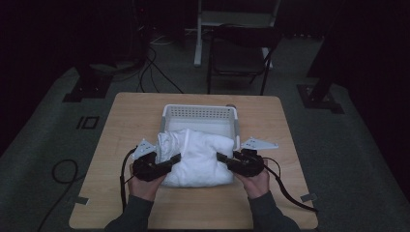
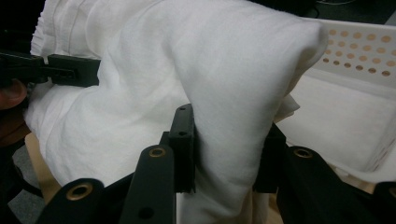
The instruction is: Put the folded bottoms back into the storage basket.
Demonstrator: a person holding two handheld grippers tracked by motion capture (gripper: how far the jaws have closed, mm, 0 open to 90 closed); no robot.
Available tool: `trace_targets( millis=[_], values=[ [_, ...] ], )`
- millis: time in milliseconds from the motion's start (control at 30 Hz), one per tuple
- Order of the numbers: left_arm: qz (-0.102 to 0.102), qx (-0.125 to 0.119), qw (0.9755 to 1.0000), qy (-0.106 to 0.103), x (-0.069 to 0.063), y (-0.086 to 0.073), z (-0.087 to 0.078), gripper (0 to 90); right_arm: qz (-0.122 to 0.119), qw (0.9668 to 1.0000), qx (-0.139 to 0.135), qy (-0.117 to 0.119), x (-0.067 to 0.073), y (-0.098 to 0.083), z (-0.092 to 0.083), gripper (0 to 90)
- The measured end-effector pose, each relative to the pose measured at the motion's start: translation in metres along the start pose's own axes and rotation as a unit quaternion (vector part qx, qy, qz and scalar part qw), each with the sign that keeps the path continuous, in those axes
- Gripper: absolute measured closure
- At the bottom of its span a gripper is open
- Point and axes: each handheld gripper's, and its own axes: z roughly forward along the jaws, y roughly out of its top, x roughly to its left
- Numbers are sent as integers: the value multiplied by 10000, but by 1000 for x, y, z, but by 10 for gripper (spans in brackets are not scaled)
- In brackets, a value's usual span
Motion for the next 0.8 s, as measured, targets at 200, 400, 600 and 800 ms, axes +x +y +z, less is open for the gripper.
trace_targets(
  millis=[200, 400, 600, 800],
  values=[
    [-20, -13, 10000, -35, 1, 6, 4, 564, 36, 10000, -16, -20, -5, 4, 1, 676],
    [-25, -22, 10000, -55, 2, 11, 8, 564, 30, 10000, -28, -60, -8, 9, 0, 676],
    [-69, -10, 9999, -109, 7, 17, 12, 564, 16, 9999, -36, -116, -11, 14, 2, 676],
    [-116, -16, 9998, -133, 12, 22, 16, 565, 31, 9999, -37, -147, -14, 19, 5, 677]
  ],
)
